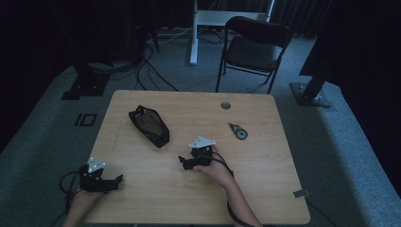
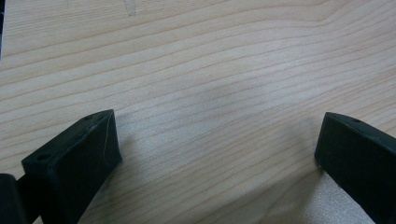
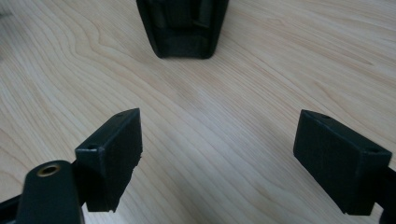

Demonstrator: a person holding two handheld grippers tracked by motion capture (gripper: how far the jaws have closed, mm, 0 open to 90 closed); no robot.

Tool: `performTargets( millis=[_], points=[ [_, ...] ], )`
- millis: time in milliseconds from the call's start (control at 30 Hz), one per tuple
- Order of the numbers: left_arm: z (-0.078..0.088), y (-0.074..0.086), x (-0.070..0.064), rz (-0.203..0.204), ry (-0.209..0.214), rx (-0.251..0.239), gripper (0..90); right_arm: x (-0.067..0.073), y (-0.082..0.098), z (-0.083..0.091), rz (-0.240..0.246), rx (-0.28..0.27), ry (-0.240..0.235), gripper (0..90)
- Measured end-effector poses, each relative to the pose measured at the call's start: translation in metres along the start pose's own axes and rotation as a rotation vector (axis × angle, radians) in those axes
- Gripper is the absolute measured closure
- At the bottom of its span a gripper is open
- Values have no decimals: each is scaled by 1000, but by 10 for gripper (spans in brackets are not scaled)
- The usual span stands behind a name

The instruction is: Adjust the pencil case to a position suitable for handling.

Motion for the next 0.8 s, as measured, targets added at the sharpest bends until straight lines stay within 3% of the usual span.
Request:
performTargets(
  millis=[800],
  points=[
    [0,0,0,-1,2,0,0,25,-38,-32,-8,-39,-47,172]
  ],
)
Point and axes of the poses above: each handheld gripper's, and its own axes: z roughly backward along the jaws, y roughly out of its underside, x roughly to its left, the point moved 10 cm from there along -z, roughly forward along the jaws, and after that the axes turned 11 degrees about x, right-handed, at the moved point
